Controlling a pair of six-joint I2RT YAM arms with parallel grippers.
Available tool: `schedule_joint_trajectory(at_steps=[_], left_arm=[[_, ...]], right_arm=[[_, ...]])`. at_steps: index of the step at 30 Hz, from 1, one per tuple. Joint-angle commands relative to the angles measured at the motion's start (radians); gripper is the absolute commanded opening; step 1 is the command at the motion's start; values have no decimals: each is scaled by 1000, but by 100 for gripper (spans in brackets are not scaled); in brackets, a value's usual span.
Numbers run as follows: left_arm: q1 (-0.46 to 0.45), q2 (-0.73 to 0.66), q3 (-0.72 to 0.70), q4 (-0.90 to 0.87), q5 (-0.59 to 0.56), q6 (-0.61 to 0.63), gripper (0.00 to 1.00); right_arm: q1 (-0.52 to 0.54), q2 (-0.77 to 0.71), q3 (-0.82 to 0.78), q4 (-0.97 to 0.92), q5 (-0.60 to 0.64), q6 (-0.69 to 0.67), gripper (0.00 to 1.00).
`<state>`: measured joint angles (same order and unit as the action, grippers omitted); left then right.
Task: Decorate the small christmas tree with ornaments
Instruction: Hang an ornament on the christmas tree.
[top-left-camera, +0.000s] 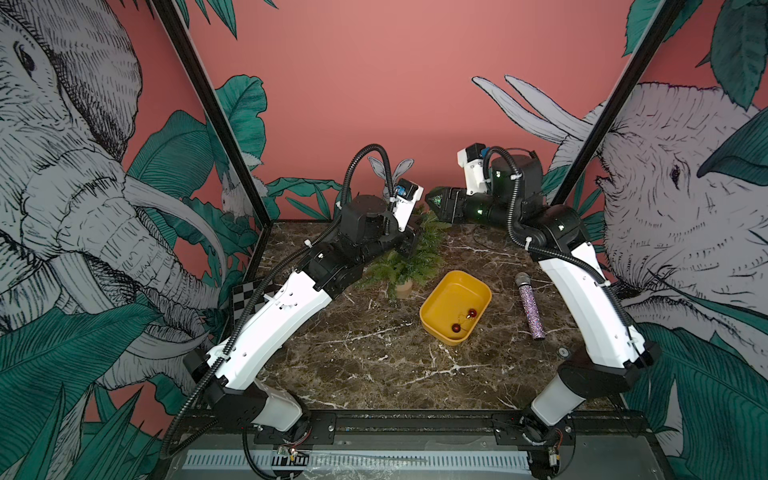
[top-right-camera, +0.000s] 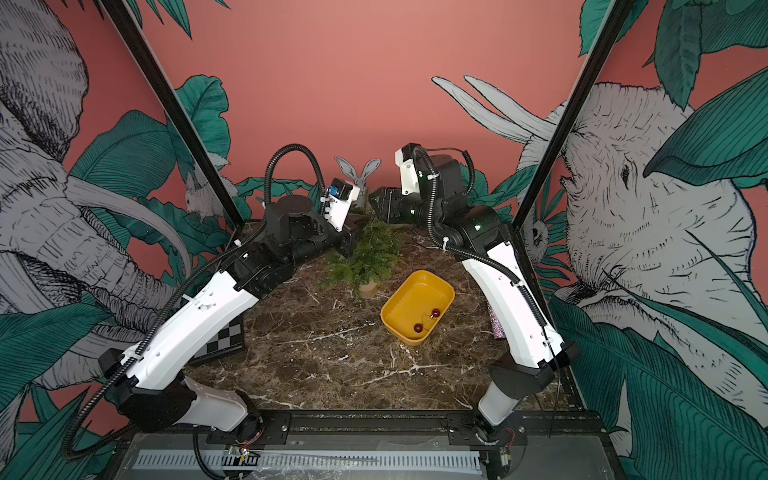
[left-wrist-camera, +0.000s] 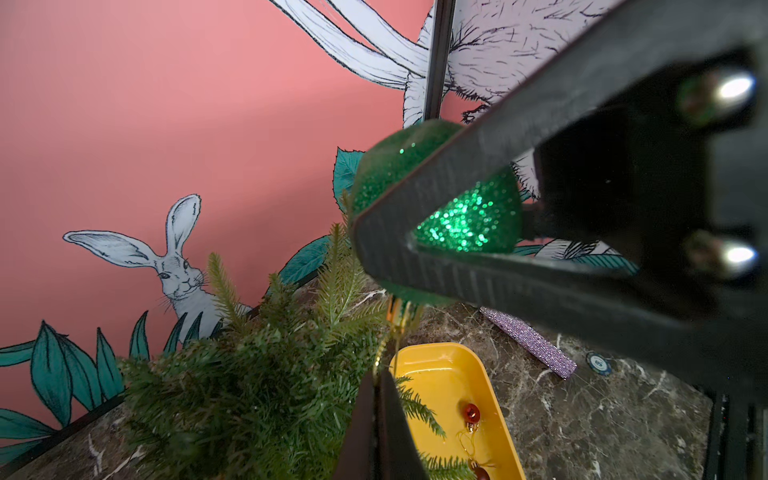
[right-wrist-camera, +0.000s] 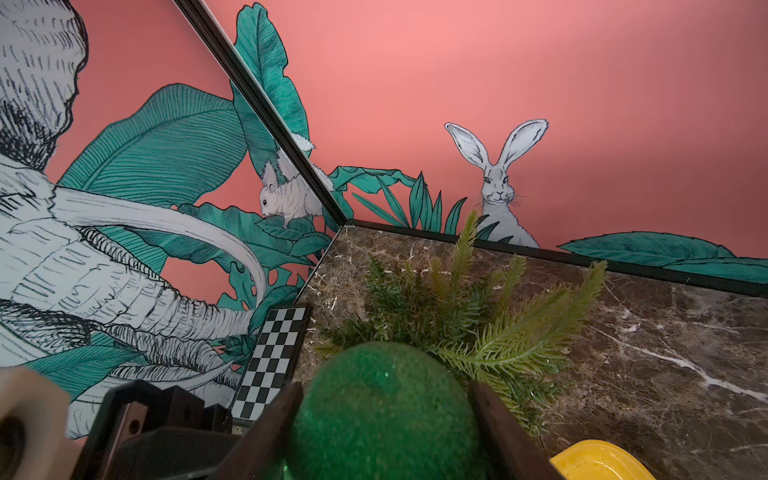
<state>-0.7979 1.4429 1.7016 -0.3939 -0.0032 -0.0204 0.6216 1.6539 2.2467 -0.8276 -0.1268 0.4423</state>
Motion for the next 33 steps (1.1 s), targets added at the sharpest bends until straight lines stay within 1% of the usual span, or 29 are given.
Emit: schedule_joint_trajectory(at_steps=[1, 12, 19, 33], left_arm=[[0, 14, 53, -21, -40, 26, 0], [39, 80, 130, -58, -32, 13, 0], [70, 99, 135, -60, -2, -14, 0], [87, 132, 153, -69, 17, -38, 0]], right_arm=[[0, 7, 11, 49, 31, -9, 50], [-29, 78, 55, 58, 31, -5, 51], [-54, 115, 78, 58, 17, 3, 50], [-81, 133, 51, 74, 5, 14, 50]])
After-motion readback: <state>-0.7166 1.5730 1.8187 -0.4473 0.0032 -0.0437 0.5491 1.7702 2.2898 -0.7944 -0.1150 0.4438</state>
